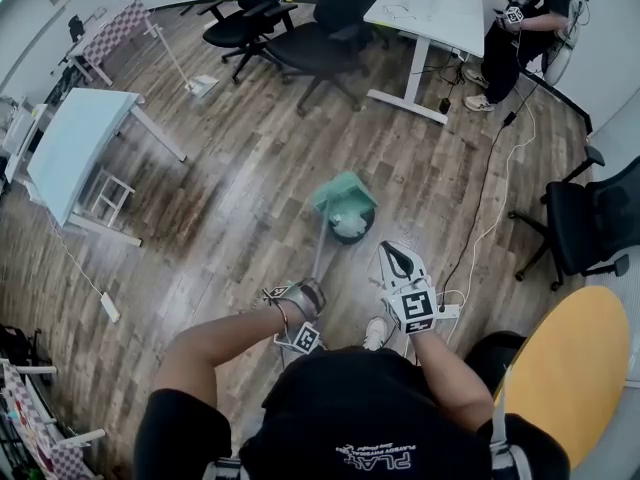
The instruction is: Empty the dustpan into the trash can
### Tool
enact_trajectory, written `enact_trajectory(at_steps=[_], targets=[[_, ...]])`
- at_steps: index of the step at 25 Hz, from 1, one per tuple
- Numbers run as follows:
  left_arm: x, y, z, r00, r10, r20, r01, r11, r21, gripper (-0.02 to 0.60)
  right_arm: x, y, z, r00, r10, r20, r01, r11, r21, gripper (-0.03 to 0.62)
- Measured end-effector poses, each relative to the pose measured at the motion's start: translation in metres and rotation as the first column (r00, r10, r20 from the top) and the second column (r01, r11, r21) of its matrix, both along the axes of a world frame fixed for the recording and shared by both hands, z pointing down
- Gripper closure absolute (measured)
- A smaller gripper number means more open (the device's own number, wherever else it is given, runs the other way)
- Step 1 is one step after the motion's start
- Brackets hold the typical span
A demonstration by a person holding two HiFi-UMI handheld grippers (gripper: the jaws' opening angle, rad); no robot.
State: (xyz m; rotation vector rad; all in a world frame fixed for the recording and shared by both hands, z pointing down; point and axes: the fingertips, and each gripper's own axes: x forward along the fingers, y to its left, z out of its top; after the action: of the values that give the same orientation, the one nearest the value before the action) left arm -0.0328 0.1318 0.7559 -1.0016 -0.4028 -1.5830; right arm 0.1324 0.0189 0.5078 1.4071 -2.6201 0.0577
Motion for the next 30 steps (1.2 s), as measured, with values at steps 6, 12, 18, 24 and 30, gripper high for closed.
enact_trajectory(at_steps=[6,12,18,24,30], targets=[[-0.001,-0.005,-0.019,1.000,0.010,0.025,-0.010,1.000,0.021,0.459,-0.002,0.001,0.000,1.000,-0.005,-0.014,0.005,1.000,0.004,0.569],[-0.006,0.009,-0.016,0.979,0.108,0.173,-0.115,0.993,0.027,0.453,-0.007,0.009,0.001,1.000,-0.009,-0.021,0.009,1.000,0.008,0.569],[-0.017,0.033,0.030,0.949,0.141,0.281,-0.143,0.990,-0.011,0.414,-0.007,0.017,0.011,1.000,-0.012,-0.012,0.012,1.000,-0.014,0.569],[-0.011,0.033,0.023,0.957,0.111,0.267,-0.117,0.993,0.008,0.414,-0.003,0.022,0.018,1.000,-0.019,-0.009,0.019,0.999,-0.037,0.569],[0.001,0.021,0.019,0.992,0.059,0.112,-0.054,0.998,-0.042,0.419,-0.003,0.022,0.017,1.000,-0.026,-0.011,0.026,0.999,-0.031,0.569]])
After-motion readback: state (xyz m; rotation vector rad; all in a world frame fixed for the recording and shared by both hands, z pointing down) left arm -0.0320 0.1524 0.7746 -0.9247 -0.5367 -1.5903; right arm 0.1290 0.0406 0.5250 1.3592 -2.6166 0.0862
